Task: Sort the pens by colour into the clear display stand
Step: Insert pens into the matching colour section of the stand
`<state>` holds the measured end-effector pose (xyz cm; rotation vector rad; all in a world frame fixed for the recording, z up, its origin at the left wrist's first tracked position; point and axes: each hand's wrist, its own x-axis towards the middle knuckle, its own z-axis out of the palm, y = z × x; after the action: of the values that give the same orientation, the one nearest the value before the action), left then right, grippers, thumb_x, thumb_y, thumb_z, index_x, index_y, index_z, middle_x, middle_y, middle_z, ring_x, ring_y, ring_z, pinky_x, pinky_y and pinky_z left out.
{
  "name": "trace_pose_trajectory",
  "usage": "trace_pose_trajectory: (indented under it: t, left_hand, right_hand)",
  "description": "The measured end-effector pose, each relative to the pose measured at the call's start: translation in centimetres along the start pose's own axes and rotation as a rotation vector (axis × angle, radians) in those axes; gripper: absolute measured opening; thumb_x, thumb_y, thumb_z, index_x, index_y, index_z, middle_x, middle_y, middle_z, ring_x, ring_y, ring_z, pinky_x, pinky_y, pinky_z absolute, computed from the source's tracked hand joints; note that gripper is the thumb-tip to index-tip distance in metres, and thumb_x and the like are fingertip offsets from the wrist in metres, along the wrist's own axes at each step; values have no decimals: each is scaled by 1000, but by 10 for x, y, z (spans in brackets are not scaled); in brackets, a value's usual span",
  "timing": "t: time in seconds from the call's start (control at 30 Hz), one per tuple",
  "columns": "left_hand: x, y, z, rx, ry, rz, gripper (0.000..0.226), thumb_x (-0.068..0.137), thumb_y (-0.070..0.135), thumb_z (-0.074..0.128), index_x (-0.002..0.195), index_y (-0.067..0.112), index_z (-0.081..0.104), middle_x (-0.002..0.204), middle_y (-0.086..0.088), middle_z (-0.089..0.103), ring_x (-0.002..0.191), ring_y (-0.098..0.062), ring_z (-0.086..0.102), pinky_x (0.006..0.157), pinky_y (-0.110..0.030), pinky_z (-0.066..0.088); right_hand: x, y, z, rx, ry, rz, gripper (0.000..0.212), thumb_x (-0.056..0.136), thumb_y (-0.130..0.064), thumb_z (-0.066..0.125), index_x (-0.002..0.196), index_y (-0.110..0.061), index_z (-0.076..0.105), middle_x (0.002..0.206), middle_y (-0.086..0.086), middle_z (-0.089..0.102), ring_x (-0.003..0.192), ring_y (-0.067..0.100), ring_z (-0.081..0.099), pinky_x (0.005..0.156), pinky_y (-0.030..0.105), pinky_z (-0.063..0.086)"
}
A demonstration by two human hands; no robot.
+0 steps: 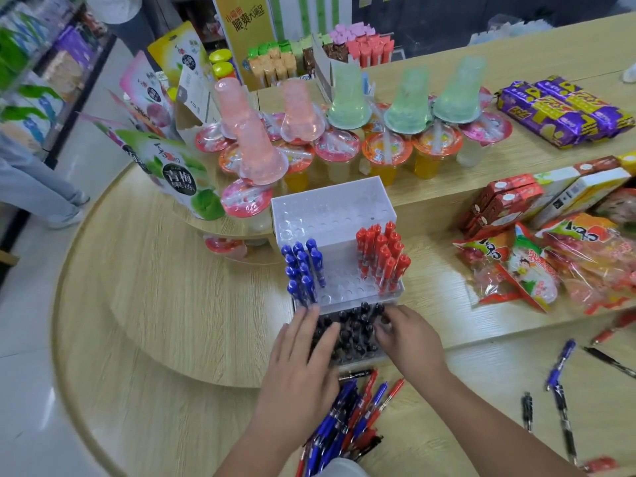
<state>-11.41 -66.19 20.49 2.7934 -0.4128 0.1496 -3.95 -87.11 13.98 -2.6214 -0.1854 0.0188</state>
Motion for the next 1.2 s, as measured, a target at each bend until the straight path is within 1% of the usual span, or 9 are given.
trace_pose_trajectory:
  t: [0.1, 0.2, 0.3, 0.4, 0.47, 0.57, 0.77, 1.1, 1.2]
  left_hand:
    - [-25, -14, -1, -132, 174, -120, 44, 93, 28, 50, 135, 16, 46, 153, -13, 33, 142, -26, 31, 114, -38, 30]
    - [-66, -24, 15, -263, 298, -356, 33, 89, 30, 49, 116, 13, 56, 125, -8, 50, 117, -20, 48, 97, -31, 41]
    - [-108, -38, 58, -299, 88, -637, 21, 88, 30, 56, 106, 21, 60, 103, 7, 53, 92, -17, 57, 73, -29, 46]
    - [-139, -55, 109, -322, -208, -803, 23, 89, 28, 61, 112, 25, 63, 106, 11, 54, 91, -13, 59, 72, -29, 49]
    - [-150, -59, 135, -336, -311, -799, 26, 92, 32, 58, 117, 27, 62, 112, 11, 55, 93, -9, 57, 77, -29, 51]
    - [-149, -58, 160, -330, -340, -725, 28, 93, 34, 58, 120, 28, 61, 118, 9, 53, 99, -9, 56, 76, -25, 49]
    - [-133, -55, 186, -243, -327, -657, 30, 94, 40, 57, 120, 27, 62, 117, 5, 56, 105, -14, 55, 73, -30, 52]
    - [-107, -51, 189, -150, -501, -585, 16, 97, 35, 52, 106, 26, 60, 98, 7, 65, 85, -13, 62, 60, -26, 42]
    - [-105, -54, 171, -245, -582, -604, 14, 94, 32, 54, 95, 23, 65, 85, 7, 66, 73, -11, 62, 60, -29, 49]
  right_hand:
    - [-28, 5, -14, 110, -15, 125, 22, 92, -27, 63, 113, -23, 67, 94, -11, 63, 72, -1, 55, 60, 11, 39]
    - [-77, 9, -12, 167, -14, 254, 12, 91, -24, 63, 102, -26, 68, 82, -20, 58, 70, -3, 55, 58, 13, 36]
    - [-121, 14, 25, 252, -120, 458, 6, 89, -26, 64, 90, -32, 64, 71, -16, 61, 68, 2, 59, 56, 21, 41]
    - [-151, 19, 84, 255, -389, 697, 19, 91, -39, 59, 79, -25, 63, 65, -7, 67, 62, 12, 64, 62, 34, 53]
    - [-167, 15, 121, 324, -569, 824, 40, 90, -48, 54, 74, -13, 65, 62, 3, 70, 61, 26, 68, 66, 42, 58]
    - [-179, 8, 159, 384, -593, 906, 57, 89, -54, 53, 69, -3, 66, 60, 7, 70, 61, 29, 69, 67, 43, 59]
    - [-170, 7, 188, 329, -443, 1036, 52, 90, -47, 55, 59, -8, 68, 53, 2, 68, 55, 24, 68, 64, 35, 57]
    - [-172, 3, 186, 371, -241, 1125, 42, 89, -50, 61, 68, -13, 60, 62, 2, 69, 61, 23, 65, 56, 32, 48]
    - [-174, 9, 161, 503, -170, 1068, 36, 90, -46, 62, 71, -16, 56, 62, -1, 67, 62, 22, 64, 63, 42, 54]
